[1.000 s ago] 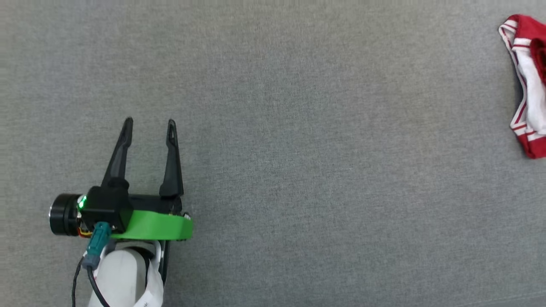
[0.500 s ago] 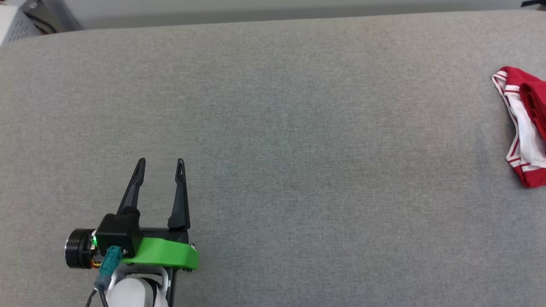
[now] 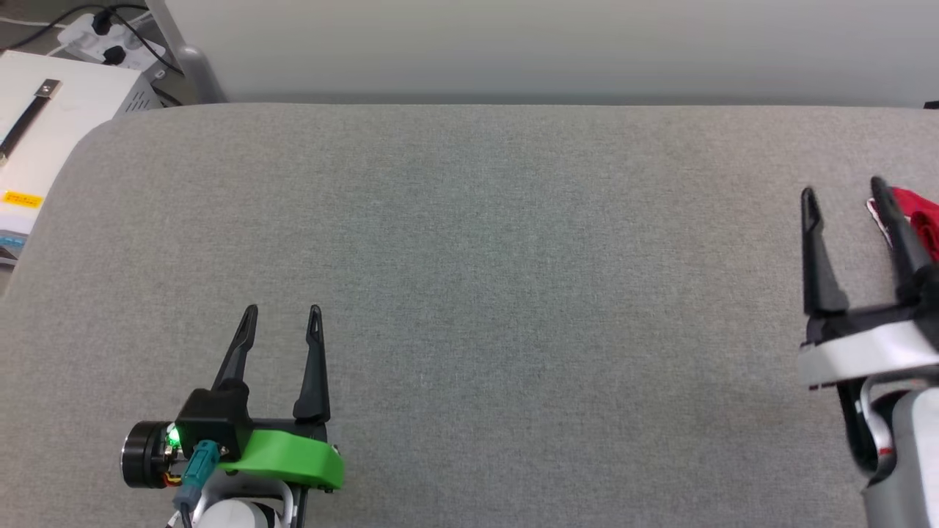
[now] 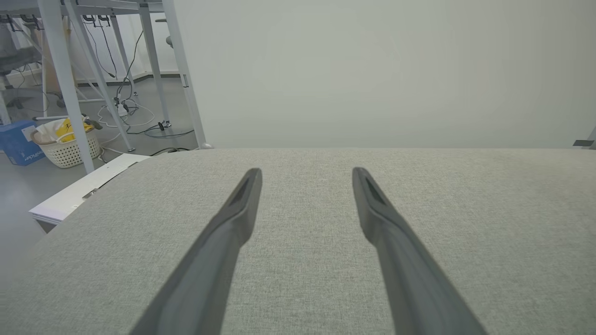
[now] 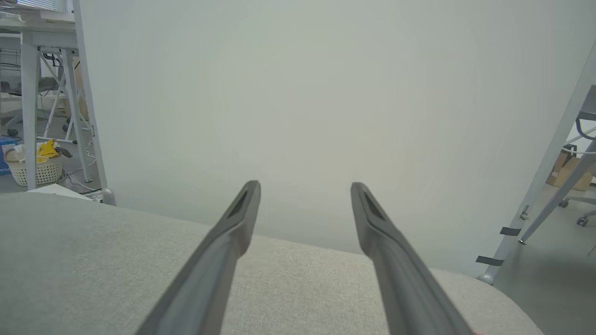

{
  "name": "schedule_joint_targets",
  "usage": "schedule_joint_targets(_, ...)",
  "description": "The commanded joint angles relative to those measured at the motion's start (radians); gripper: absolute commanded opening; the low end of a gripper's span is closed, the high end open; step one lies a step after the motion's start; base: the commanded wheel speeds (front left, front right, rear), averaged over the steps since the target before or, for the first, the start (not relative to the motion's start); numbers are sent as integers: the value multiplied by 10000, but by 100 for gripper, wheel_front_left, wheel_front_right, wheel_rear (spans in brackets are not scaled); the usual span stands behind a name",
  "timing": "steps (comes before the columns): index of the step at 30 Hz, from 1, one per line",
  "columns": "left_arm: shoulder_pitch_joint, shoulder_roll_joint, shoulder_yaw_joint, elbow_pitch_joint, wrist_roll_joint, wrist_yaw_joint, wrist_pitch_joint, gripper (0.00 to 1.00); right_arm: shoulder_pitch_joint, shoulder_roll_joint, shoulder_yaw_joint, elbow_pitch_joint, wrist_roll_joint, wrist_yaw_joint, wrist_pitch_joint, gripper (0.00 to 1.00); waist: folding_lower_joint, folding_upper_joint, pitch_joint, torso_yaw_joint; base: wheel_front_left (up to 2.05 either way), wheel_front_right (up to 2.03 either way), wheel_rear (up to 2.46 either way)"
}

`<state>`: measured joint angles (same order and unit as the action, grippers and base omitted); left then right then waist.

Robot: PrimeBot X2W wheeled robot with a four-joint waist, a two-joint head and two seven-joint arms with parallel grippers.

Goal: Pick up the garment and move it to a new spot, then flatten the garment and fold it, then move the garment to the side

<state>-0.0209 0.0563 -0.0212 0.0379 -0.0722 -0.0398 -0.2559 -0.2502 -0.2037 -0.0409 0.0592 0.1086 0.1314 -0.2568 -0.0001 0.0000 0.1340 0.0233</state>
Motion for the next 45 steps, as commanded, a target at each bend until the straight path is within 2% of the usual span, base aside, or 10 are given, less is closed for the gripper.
schedule_joint_targets(1,133,-43,30,47,-51,55,-59,100,387,175,16,-99,-29,-7,-47,100,1,0,-228,156,0,0,0)
schedule_joint_targets(6,286,-48,53,148,-51,85,-59,100,1513,768,22,-209,-84,-7,-48,100,1,0,-505,180,0,0,0)
schedule_joint_targets(14,645,-53,-11,232,-130,29,-59,100,2674,1232,-192,-385,-88,-7,-48,100,1,0,-970,236,0,0,0)
schedule_joint_targets(33,1114,-58,-64,278,-65,-31,-59,100,3465,1453,-114,-204,-52,-7,-49,100,1,0,-1384,123,0,0,0)
schedule_joint_targets(34,1001,-8,-56,251,-92,-10,1,0,3345,1417,-134,-232,-77,0,1,0,1,0,-1385,123,0,0,0)
schedule_joint_targets(45,959,-5,-42,212,-52,11,145,0,3301,1417,-117,-252,-128,0,146,0,1,0,-1383,103,0,0,0)
